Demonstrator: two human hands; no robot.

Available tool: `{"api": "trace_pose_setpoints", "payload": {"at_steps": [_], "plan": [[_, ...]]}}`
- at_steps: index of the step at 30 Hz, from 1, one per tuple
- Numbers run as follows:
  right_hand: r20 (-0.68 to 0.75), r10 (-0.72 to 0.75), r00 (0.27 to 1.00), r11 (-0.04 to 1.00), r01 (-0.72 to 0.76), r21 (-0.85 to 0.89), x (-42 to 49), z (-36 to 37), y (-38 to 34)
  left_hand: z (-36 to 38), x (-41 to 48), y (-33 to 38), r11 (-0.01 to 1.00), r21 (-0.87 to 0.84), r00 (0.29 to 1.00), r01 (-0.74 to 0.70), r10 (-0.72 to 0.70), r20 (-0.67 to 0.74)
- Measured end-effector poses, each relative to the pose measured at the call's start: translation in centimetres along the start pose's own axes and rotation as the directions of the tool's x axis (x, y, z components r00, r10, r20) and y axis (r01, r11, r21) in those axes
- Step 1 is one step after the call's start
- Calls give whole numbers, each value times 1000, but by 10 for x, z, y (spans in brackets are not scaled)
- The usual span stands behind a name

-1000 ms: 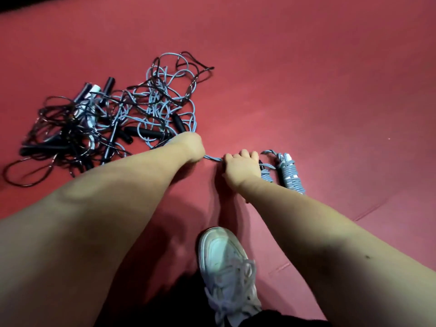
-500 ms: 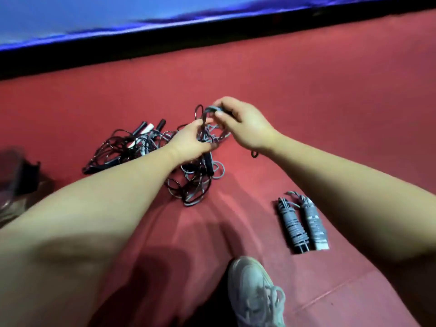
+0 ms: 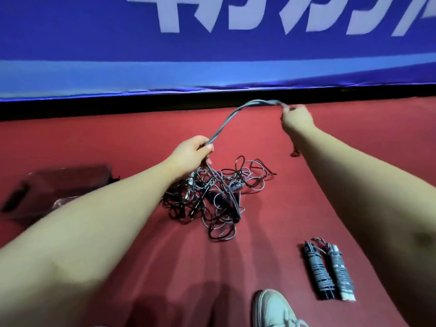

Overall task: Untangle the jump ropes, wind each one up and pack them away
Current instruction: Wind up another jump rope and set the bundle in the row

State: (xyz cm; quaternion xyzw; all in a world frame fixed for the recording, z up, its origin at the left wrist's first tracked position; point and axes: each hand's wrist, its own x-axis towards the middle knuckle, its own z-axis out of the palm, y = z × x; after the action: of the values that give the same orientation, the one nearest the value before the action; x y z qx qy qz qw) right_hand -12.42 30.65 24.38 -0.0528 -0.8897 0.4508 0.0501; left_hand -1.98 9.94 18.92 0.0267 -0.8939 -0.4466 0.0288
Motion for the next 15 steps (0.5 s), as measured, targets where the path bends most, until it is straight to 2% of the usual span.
{"api": "trace_pose_setpoints", "payload": {"at_steps": [1,2,3,4,5,7,8,9,10,14,15], "plan": [[30,97,995,960,-85,-268,-9,8,11,-9,-5,3,993,-114,999,12,-16,-35],[53,114,992,901,-81,-426,-24,16,18,-19,-8,7,972,-231,997,30,-45,-63],[105,42,994,884,12,-468,-38,26,20,-30,-10,11,936,-348,994,47,-80,-79],[206,-77,976,895,159,-417,-50,35,19,-41,-11,17,888,-455,991,61,-110,-82],[358,-170,918,917,281,-284,-59,43,16,-50,-12,24,832,-550,988,71,-135,-77],[678,-215,703,950,313,-23,-79,61,6,-65,-13,35,732,-679,983,63,-162,-84],[763,-215,610,952,304,25,-87,71,0,-72,-13,38,695,-717,981,49,-170,-98],[799,-217,561,949,312,39,-91,81,-6,-77,-13,41,663,-748,978,36,-175,-109],[792,-238,563,941,335,44,-94,91,-10,-82,-13,44,636,-771,978,24,-175,-113],[609,-310,730,877,467,-113,-87,114,-32,-103,-10,41,566,-822,969,-65,-162,-189],[580,-330,745,896,441,-57,-85,112,-42,-109,-10,38,515,-851,957,-102,-182,-226]]}}
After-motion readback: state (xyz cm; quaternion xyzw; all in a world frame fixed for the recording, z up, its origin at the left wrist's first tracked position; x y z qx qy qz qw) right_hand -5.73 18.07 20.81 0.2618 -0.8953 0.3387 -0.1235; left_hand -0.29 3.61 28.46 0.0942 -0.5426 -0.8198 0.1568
